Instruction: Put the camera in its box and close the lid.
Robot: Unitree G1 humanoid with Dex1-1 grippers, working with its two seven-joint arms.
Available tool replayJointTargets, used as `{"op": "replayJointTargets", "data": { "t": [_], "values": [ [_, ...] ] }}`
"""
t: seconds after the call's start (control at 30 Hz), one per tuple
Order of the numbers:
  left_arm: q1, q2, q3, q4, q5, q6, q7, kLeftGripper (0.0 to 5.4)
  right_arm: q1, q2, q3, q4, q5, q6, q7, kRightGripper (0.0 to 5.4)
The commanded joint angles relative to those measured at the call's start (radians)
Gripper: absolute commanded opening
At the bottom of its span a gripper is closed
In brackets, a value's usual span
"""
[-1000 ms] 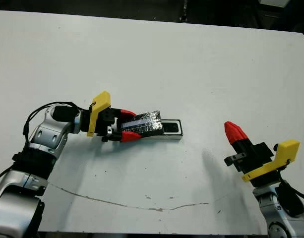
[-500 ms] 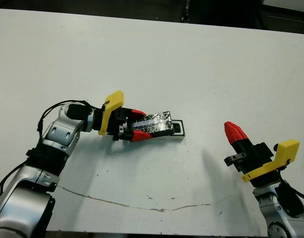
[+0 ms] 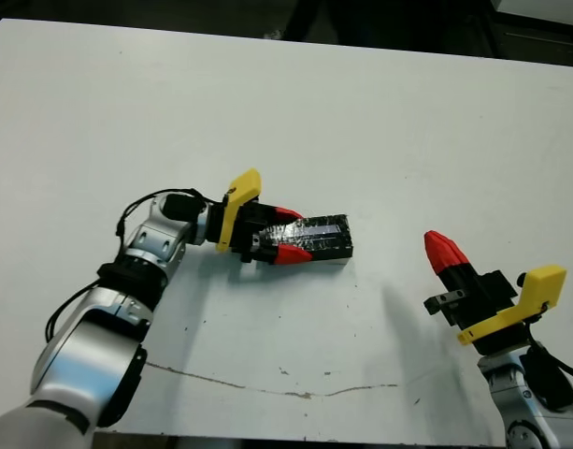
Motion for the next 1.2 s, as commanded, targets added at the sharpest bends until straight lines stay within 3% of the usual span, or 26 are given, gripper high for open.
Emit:
{"op": "replayJointTargets", "data": {
  "t": [0.03,0.37,0.67,0.73,0.9,1.2],
  "values": [
    [0.025,-0.116,-0.075,0.052,0.061,0.012,-0.017,3.15,0.008,-0.015,-0.012,0.004,0.003,-0.003,0.0,0.0],
    [0.002,-0.147,-0.092,0.066,0.097,0.021,-0.02,3.15,0.007,-0.023,-0.015,-0.003,0.013,0.013,-0.006,0.0],
    [0.013,-0.107,-0.144,-0.037,0.171,0.058,0.042,3.15,0.006,-0.023,-0.014,0.001,0.016,0.006,-0.004,0.0],
    [0.017,-0.097,-0.153,-0.075,0.189,0.118,0.08,3.15,0.007,-0.021,-0.011,-0.004,0.007,0.006,-0.011,0.0],
    [0.029,-0.081,-0.171,-0.15,0.215,0.133,0.108,3.85,0.007,-0.021,-0.008,-0.002,0.012,0.008,-0.006,0.0],
    [0.053,-0.085,-0.144,-0.155,0.181,0.168,0.123,4.97,0.014,-0.02,-0.008,-0.003,0.001,0.005,-0.01,0.0]
  ]
}}
